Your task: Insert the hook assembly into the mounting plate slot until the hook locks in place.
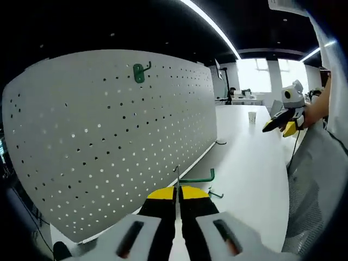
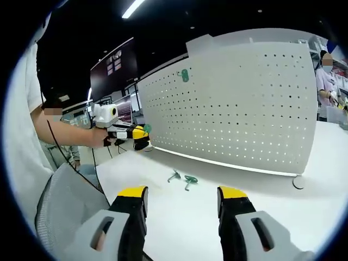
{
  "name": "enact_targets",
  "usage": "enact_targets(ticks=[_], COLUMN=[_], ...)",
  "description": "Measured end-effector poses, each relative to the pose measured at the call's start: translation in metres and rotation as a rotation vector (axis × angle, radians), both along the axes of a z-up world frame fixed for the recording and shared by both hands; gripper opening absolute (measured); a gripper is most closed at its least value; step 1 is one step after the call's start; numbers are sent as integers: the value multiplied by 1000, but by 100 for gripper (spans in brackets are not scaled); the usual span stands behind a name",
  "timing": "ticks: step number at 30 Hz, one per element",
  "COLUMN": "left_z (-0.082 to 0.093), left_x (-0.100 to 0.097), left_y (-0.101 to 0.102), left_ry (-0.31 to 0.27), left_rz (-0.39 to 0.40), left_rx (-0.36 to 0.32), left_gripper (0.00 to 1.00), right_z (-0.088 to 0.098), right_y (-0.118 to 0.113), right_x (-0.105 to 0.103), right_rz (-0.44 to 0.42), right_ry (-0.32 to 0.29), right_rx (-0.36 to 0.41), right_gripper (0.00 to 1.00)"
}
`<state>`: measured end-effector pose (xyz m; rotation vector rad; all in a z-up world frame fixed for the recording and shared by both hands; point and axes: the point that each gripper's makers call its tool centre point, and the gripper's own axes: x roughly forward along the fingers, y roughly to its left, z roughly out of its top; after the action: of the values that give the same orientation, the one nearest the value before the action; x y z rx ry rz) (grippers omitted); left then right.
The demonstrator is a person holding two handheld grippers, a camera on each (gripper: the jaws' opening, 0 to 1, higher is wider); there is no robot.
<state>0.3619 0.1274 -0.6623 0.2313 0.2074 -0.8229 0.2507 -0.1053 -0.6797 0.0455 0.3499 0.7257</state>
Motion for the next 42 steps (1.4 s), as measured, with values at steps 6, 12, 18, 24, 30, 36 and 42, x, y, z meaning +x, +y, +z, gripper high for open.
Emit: enact_targets(ticks=[6, 12, 18, 24, 30, 36, 42], left_z=[16, 31, 49, 63, 77, 88, 104], left_x=[-5, -9, -14, -16, -24, -29, -33], left_y=[0, -2, -7, -4, -3, 1, 2], left_ry=[-36, -64, -95, -122, -149, -184, -215], left_rz=[13, 24, 38, 73, 89, 124, 154], left_rx=[-55, -94, -153, -206, -256, -272, -335], left_gripper=[1, 1, 1, 1, 1, 1, 1], right_z=[1, 3, 3, 6, 8, 9, 8], right_y=[1, 2, 1, 1, 0, 1, 0], right_x=[-1, -1, -1, -1, -1, 0, 0], right_rz=[3, 8, 6, 3, 3, 3, 0], right_ry=[-4, -10, -14, -18, -23, -27, -24], right_rx=[5, 10, 12, 26, 34, 35, 31], right_gripper=[49, 49, 49, 49, 49, 49, 49])
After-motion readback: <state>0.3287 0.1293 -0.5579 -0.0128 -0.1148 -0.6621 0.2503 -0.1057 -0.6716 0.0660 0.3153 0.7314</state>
